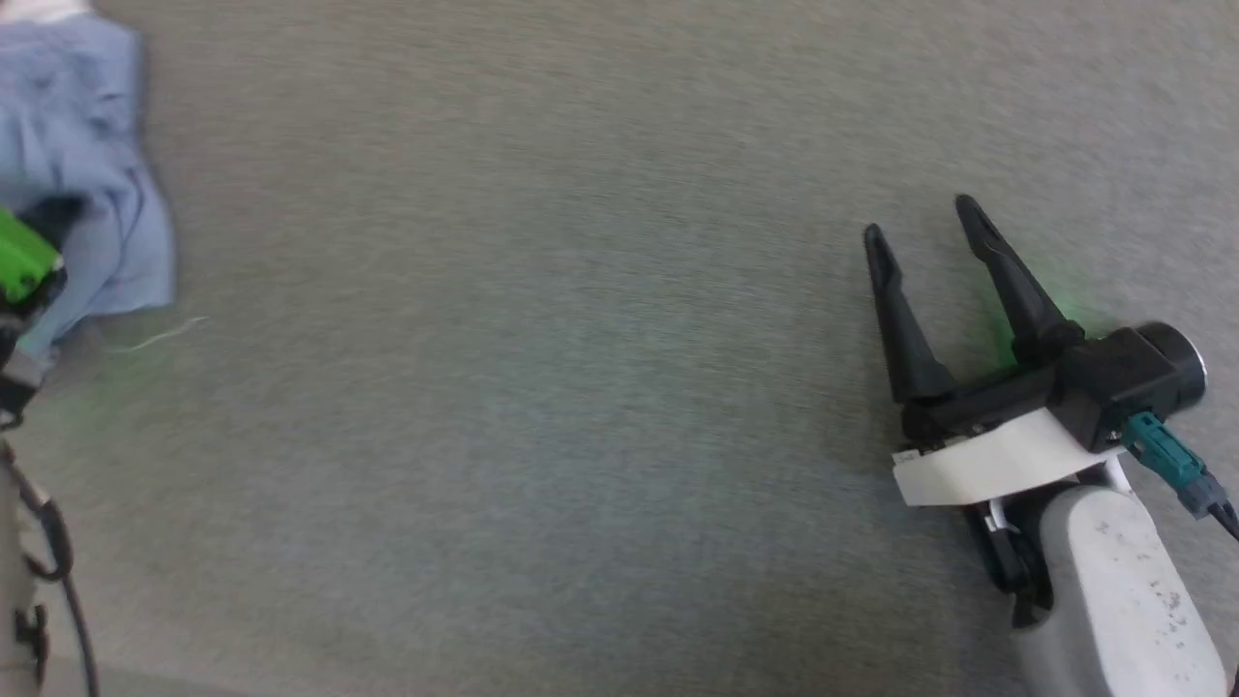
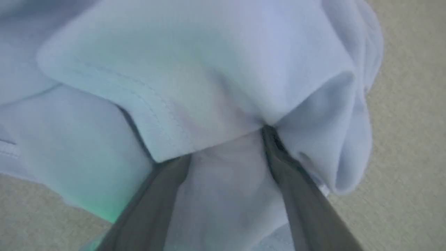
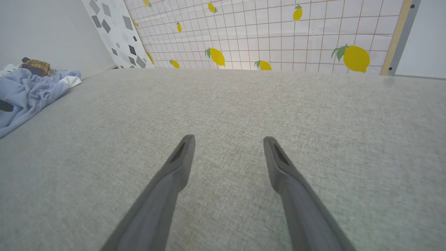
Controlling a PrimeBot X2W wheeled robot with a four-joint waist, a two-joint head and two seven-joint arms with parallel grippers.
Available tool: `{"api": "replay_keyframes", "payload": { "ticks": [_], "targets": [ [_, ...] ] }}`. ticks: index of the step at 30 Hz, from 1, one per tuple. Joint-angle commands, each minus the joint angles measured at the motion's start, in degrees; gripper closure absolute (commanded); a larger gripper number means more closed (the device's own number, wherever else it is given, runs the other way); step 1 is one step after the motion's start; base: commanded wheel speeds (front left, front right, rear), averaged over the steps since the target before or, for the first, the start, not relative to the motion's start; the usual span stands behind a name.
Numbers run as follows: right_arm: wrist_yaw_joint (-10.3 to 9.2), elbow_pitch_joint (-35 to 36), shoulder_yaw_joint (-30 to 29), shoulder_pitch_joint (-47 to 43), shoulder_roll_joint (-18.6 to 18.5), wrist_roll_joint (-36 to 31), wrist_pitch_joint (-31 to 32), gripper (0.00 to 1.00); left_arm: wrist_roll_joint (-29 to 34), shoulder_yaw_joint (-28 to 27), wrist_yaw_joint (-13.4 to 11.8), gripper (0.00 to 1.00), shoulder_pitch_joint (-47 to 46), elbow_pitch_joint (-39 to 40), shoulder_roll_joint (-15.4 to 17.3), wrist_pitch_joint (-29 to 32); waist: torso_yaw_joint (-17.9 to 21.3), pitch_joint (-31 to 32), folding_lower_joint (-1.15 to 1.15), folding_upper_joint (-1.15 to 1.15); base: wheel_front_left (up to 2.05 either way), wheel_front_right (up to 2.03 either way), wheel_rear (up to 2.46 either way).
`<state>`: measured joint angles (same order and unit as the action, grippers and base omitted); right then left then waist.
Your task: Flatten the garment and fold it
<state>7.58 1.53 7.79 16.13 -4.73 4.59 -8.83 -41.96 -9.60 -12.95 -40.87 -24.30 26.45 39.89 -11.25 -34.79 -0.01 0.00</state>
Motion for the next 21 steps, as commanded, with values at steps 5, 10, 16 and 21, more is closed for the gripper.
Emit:
{"api": "replay_keyframes", "payload": {
  "ticks": [5,10,16,21],
  "targets": [
    [-0.09,-1.89,-0.19,0.69,0.27,0.54,-1.07,0.00,-1.18,0.48,-3.40,0.54,6.65,3.56,0.24,7.15,5.93,-2.66,0.01,0.00,0.00,0.00,0.00],
    [-0.09,-3.87,0.12,-0.13,0.58,0.90,-1.89,0.00,2.71,0.79,-1.47,1.00,9.82,8.88,3.55,1.77,5.15,4.01,0.01,0.00,0.00,0.00,0.00],
    [-0.09,-6.76,0.04,-2.79,1.17,1.92,-2.97,0.00,10.29,1.42,4.31,1.00,8.10,11.17,7.62,-16.86,4.88,13.96,0.01,0.00,0.00,0.00,0.00],
    [-0.09,-8.62,-1.07,-6.69,1.61,2.56,-3.54,0.00,16.48,5.64,7.78,1.00,3.84,10.28,9.62,-27.23,5.62,22.50,0.01,0.00,0.00,0.00,0.00]
  ]
}}
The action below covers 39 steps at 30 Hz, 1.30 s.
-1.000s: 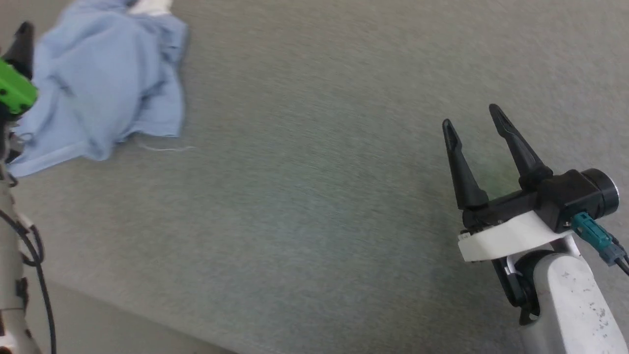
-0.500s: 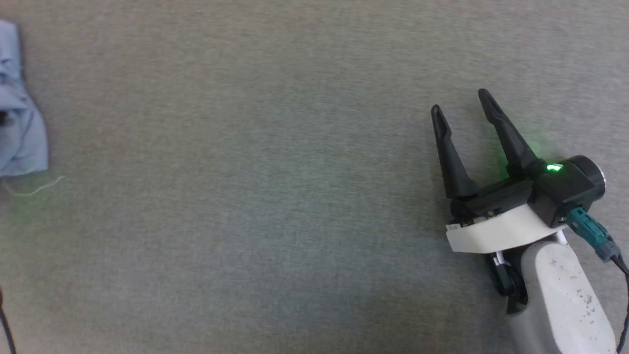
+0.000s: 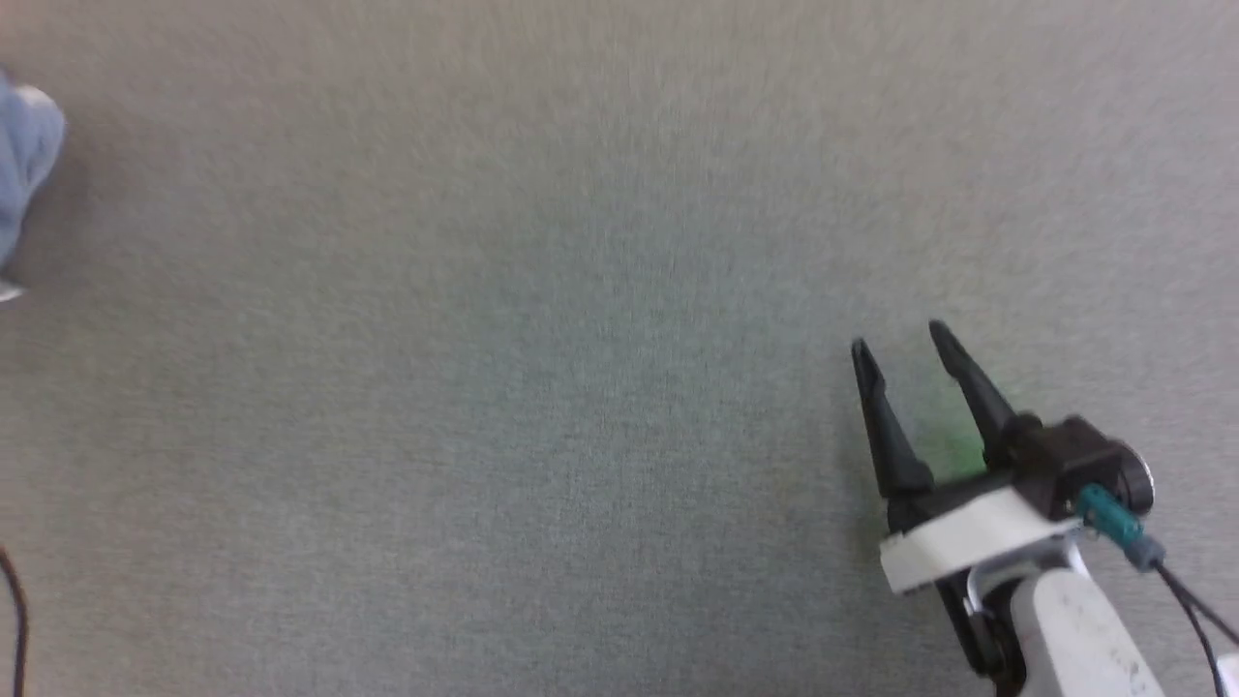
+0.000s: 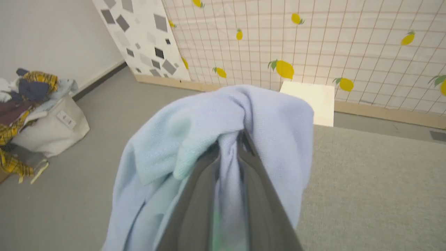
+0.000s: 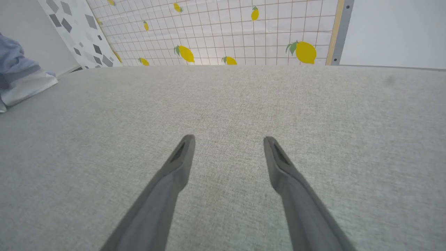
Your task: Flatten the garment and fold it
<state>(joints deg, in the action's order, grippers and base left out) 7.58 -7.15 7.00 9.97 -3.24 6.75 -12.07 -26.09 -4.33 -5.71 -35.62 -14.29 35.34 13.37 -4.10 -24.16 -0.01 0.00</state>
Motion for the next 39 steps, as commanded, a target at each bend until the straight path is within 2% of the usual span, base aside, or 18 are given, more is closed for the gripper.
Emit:
{"api": "replay_keyframes", "payload": {
  "ticks": [1,7,15,22,27,31,39],
  "targets": [
    [-0.09,-0.33,-0.46,-1.15,0.17,0.49,-0.43,0.00,1.69,1.43,1.07,1.00,-2.40,0.04,0.88,-2.11,-1.04,13.88,0.01,0.00,0.00,0.00,0.00],
    [-0.09,-0.45,-1.96,-5.41,0.33,1.06,-0.18,0.00,5.57,8.63,5.56,1.00,-9.50,-0.28,-0.35,-6.31,2.02,21.28,0.01,0.00,0.00,0.00,0.00],
    [-0.09,1.28,-2.22,-9.10,0.35,1.83,1.53,0.00,5.79,17.86,8.95,1.00,-14.85,3.28,-8.52,-5.11,7.71,25.63,0.01,0.00,0.00,0.00,0.00],
    [-0.09,3.17,-1.61,-10.53,0.35,1.76,3.27,0.00,1.38,24.74,10.68,1.00,-11.71,3.22,-17.39,-2.22,12.74,25.43,0.01,0.00,0.00,0.00,0.00],
    [-0.09,3.98,-0.78,-10.36,0.35,1.91,4.19,0.00,-4.12,28.87,11.37,1.00,-5.70,0.01,-23.15,2.40,15.57,24.04,0.01,0.00,0.00,0.00,0.00],
    [-0.09,4.27,-0.46,-10.05,0.35,2.20,4.41,0.00,-7.75,32.60,11.71,1.00,-0.69,-5.09,-26.16,8.60,17.08,22.83,0.01,0.00,0.00,0.00,0.00],
    [-0.09,3.89,0.38,-9.44,0.35,2.64,4.80,0.00,-11.02,37.88,9.53,1.00,8.24,-16.44,-28.75,20.46,17.69,21.28,0.01,0.00,0.00,0.00,0.00]
  ]
}}
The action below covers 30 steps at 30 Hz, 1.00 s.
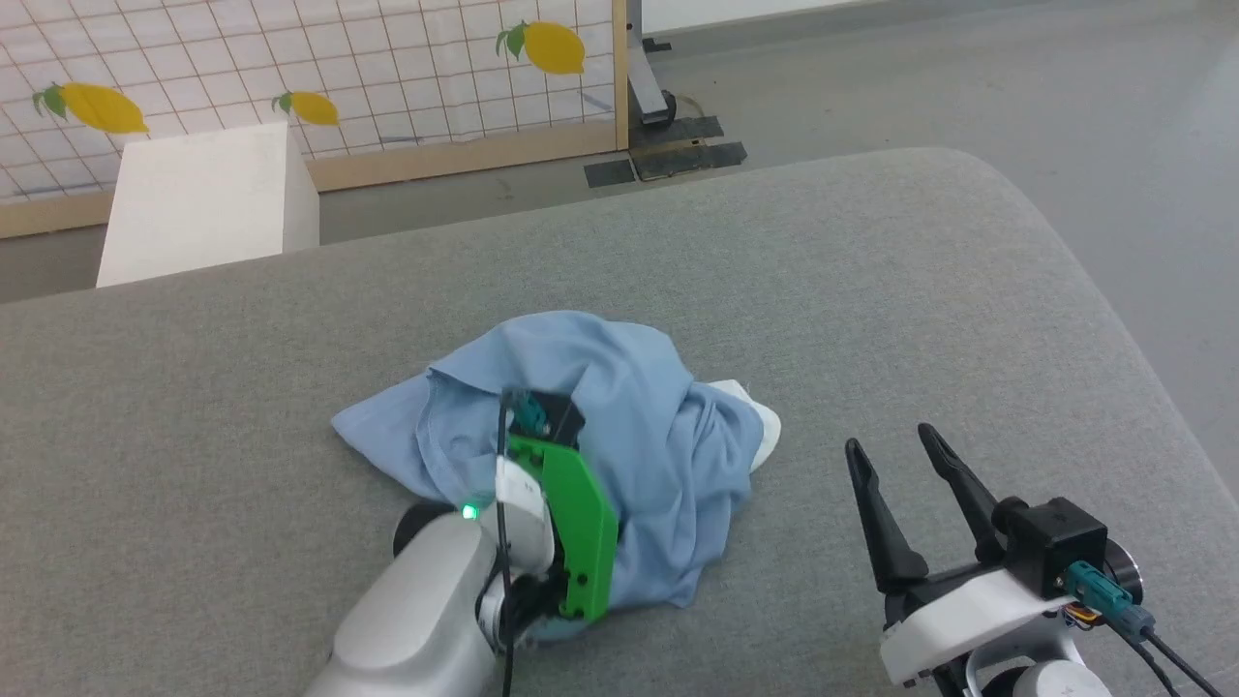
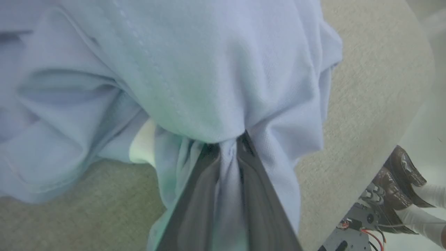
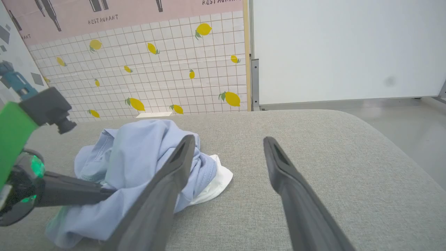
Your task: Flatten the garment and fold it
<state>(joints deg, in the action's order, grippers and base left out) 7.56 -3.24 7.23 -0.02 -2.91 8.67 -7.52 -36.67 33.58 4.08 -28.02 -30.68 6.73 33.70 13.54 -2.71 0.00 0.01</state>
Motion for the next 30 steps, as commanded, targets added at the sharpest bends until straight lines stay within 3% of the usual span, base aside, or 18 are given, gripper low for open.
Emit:
{"api": "replay_keyframes", "payload": {
  "ticks": [1,2,8,14,20,26,30],
  "targets": [
    [-0.08,-0.13,0.11,0.62,0.03,0.76,0.31,0.00,-0.75,0.12,-0.72,0.56,1.27,-0.51,-0.18,1.10,-0.18,-0.22,0.00,-0.01,0.00,0.00,0.00],
    [-0.08,-0.20,0.04,0.63,0.03,0.80,0.32,0.00,-0.81,0.02,-1.11,0.00,1.55,-0.45,-0.20,1.03,-0.49,-0.21,0.00,-0.01,0.00,0.00,0.00],
    [-0.08,-0.38,-0.11,0.60,0.03,0.87,0.45,0.00,-0.23,-2.99,-3.76,0.00,2.57,3.76,0.67,-6.44,-3.25,0.23,0.00,-0.01,0.00,0.00,0.00],
    [-0.08,0.18,-0.87,0.66,0.03,0.90,0.42,0.00,5.52,-9.36,-8.94,0.00,2.77,11.87,3.54,-27.75,-6.35,0.71,0.00,-0.01,0.00,0.00,0.00],
    [-0.08,1.05,-1.13,0.53,0.03,0.60,0.19,0.00,7.72,-13.93,-10.05,0.00,7.24,14.36,5.84,-44.55,-8.92,1.10,0.00,-0.01,0.00,0.00,0.00],
    [-0.08,1.99,0.03,0.31,0.03,-0.67,0.97,0.00,10.86,-16.18,-9.30,0.00,13.09,16.01,7.55,-48.55,-10.90,1.05,0.00,-0.01,0.00,0.00,0.00],
    [-0.08,3.22,4.17,1.29,-0.99,-3.16,3.11,0.00,13.55,-19.60,-8.48,0.00,17.18,20.60,6.35,-48.67,-12.20,0.13,0.00,-0.01,0.00,0.00,0.00]
  ]
}}
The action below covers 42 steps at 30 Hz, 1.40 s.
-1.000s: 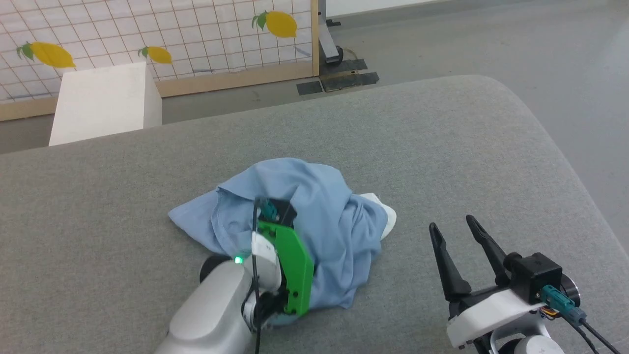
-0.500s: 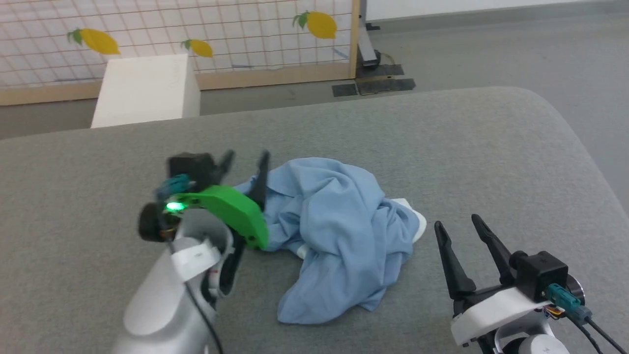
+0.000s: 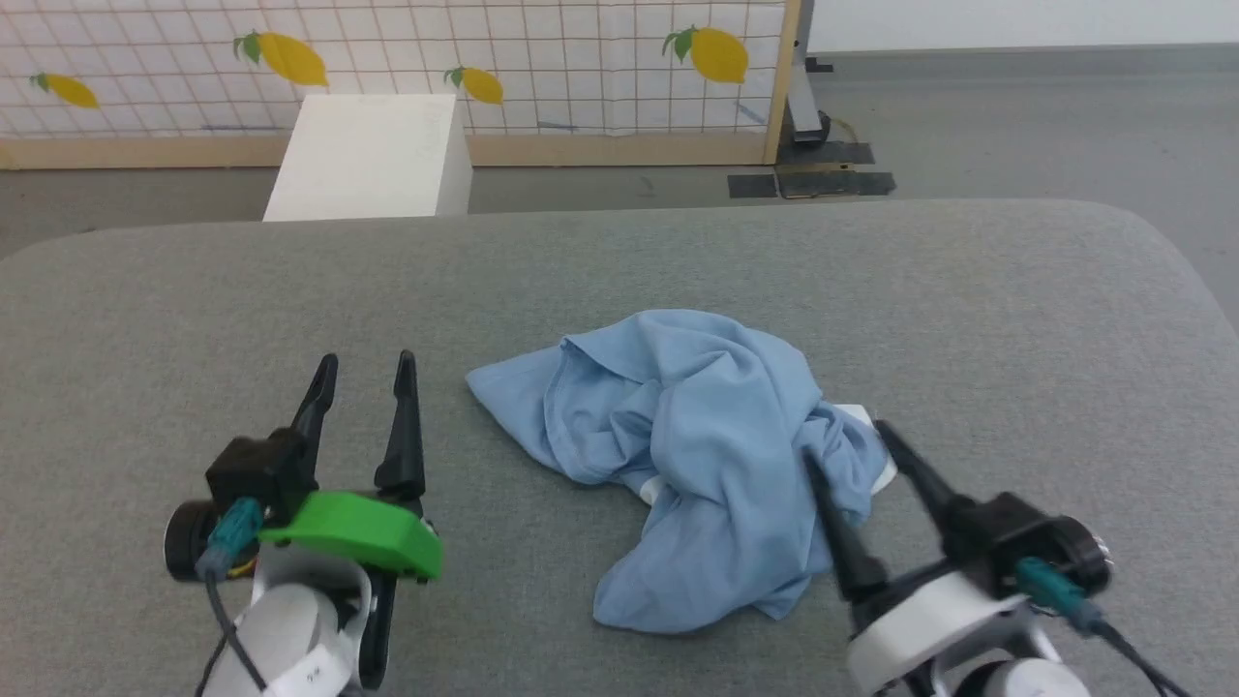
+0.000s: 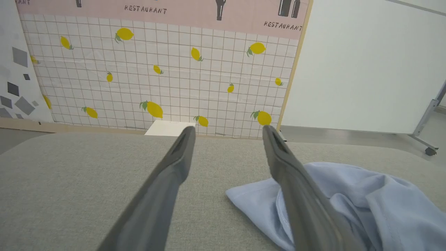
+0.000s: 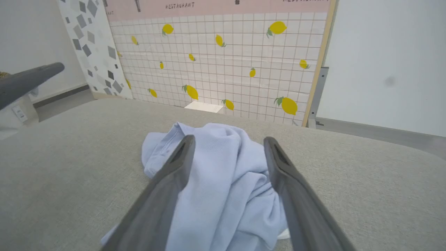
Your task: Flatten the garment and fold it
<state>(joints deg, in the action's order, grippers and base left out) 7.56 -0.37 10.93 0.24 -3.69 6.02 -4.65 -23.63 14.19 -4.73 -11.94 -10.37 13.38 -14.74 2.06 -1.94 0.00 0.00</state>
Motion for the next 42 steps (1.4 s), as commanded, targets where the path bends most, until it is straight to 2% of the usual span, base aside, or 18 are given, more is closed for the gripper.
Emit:
{"api": "replay_keyframes", "payload": {
  "ticks": [1,5,10,16,22,23,24,26,27,31,34,38,42],
  "targets": [
    [-0.08,0.61,2.17,1.47,-0.93,-0.84,1.03,0.00,0.99,-0.96,0.57,0.00,2.16,1.04,-0.79,-0.23,-1.06,-0.95,0.00,0.00,0.00,0.00,0.00],
    [-0.08,-0.02,11.08,4.27,-5.16,0.11,6.26,0.00,2.66,-4.32,1.75,0.00,5.09,3.18,-3.45,-0.24,-2.82,-2.56,0.00,0.00,0.00,0.00,0.00],
    [-0.08,-4.72,23.50,9.03,-10.59,6.00,18.06,0.00,3.84,-7.83,3.94,0.00,6.19,4.15,-7.02,-0.25,-5.68,-4.32,0.00,0.00,0.00,0.00,0.00],
    [-0.08,-9.16,32.24,16.16,-13.76,11.85,26.53,0.00,5.21,-9.87,6.51,0.00,5.20,4.46,-9.42,-0.25,-9.10,-7.04,0.00,0.00,0.00,0.00,0.00],
    [-0.08,-15.43,36.68,20.92,-14.97,13.38,34.22,0.00,5.84,-10.29,7.81,0.00,4.35,4.44,-10.35,-0.26,-11.78,-8.81,0.00,0.00,0.00,0.00,0.00],
    [-0.08,-16.12,37.23,21.29,-15.05,13.78,35.54,0.21,5.89,-10.22,7.90,0.00,4.33,4.27,-10.39,-0.26,-12.02,-8.85,0.00,0.00,0.00,0.00,0.00],
    [-0.08,-16.73,37.71,21.71,-15.13,14.23,36.89,0.61,5.95,-10.10,7.98,0.00,4.31,4.09,-10.43,-0.26,-12.30,-8.89,0.00,0.00,0.00,0.00,0.00],
    [-0.08,-17.00,38.62,22.29,-15.23,15.27,38.45,1.00,5.37,-9.67,7.86,0.00,4.38,3.82,-10.46,-0.26,-12.55,-8.78,0.00,0.00,0.00,0.00,0.00],
    [-0.08,-16.85,38.88,22.54,-15.33,15.72,38.89,1.00,5.15,-9.45,7.75,0.00,4.44,3.71,-10.47,-0.26,-12.61,-8.68,0.00,0.00,0.00,0.00,0.00],
    [-0.08,-13.87,37.37,24.06,-15.44,17.42,36.29,1.00,4.51,-8.61,7.46,0.00,4.93,3.05,-10.48,-0.26,-12.30,-7.84,0.00,0.00,0.00,0.00,0.00],
    [-0.08,-10.74,33.07,25.48,-15.54,17.68,31.71,1.00,4.50,-8.36,7.43,0.00,5.05,2.66,-10.49,-0.26,-11.78,-7.29,0.00,0.00,0.00,0.00,0.00],
    [-0.08,-6.82,23.98,28.14,-17.27,16.79,27.74,1.00,4.48,-8.41,7.55,0.00,5.09,2.59,-10.49,-0.26,-10.99,-7.02,0.00,0.00,0.00,0.00,0.00],
    [-0.08,-6.55,10.36,29.59,-19.43,14.58,26.97,1.00,4.60,-8.33,7.63,0.00,4.92,2.61,-10.49,-0.26,-10.44,-7.31,0.00,0.00,0.00,0.00,0.00]
  ]
}}
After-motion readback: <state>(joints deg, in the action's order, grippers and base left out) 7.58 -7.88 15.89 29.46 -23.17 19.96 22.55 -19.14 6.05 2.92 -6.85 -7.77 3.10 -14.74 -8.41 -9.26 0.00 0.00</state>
